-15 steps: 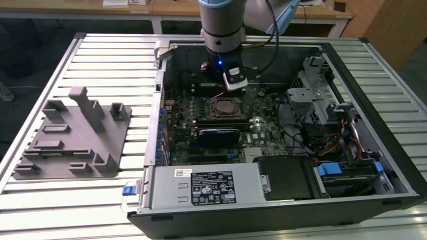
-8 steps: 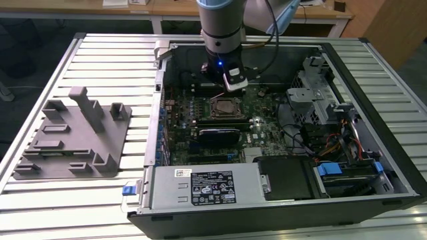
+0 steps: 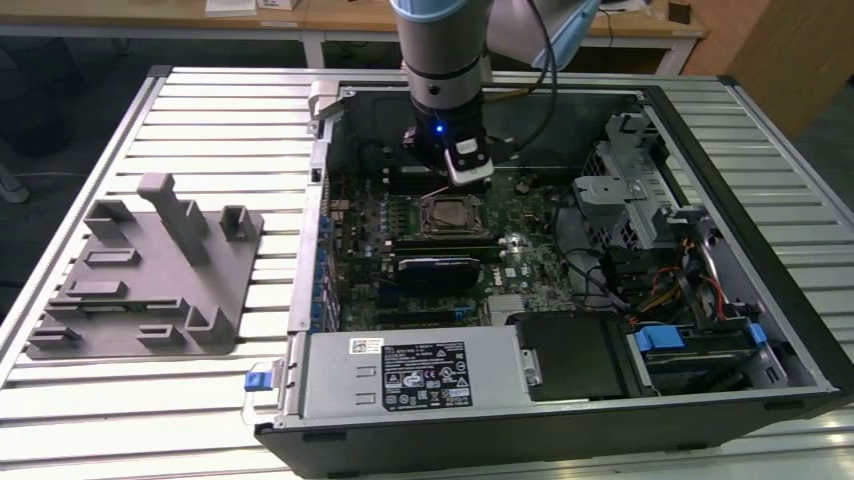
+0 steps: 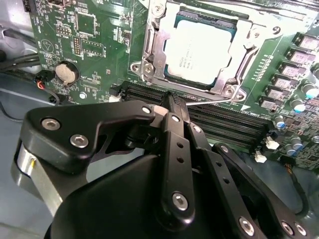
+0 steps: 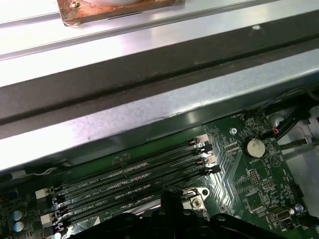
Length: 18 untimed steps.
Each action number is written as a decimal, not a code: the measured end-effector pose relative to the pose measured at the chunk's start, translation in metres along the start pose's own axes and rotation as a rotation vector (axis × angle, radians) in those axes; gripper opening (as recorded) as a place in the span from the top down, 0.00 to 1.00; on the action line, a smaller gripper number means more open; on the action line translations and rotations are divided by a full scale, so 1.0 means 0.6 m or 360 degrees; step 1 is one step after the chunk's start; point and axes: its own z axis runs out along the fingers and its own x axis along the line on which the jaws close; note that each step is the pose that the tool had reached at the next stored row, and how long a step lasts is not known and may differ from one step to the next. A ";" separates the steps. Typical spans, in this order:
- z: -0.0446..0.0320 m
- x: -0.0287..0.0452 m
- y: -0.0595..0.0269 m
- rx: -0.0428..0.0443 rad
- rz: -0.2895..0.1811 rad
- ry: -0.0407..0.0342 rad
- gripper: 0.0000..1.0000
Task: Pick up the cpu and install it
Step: 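Install the first cpu locking lever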
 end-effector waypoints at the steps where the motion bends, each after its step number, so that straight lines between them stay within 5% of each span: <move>1: 0.000 0.000 0.000 0.0000 0.0004 -0.0001 0.89; 18: 0.007 0.003 0.005 0.0003 0.0033 -0.0009 0.89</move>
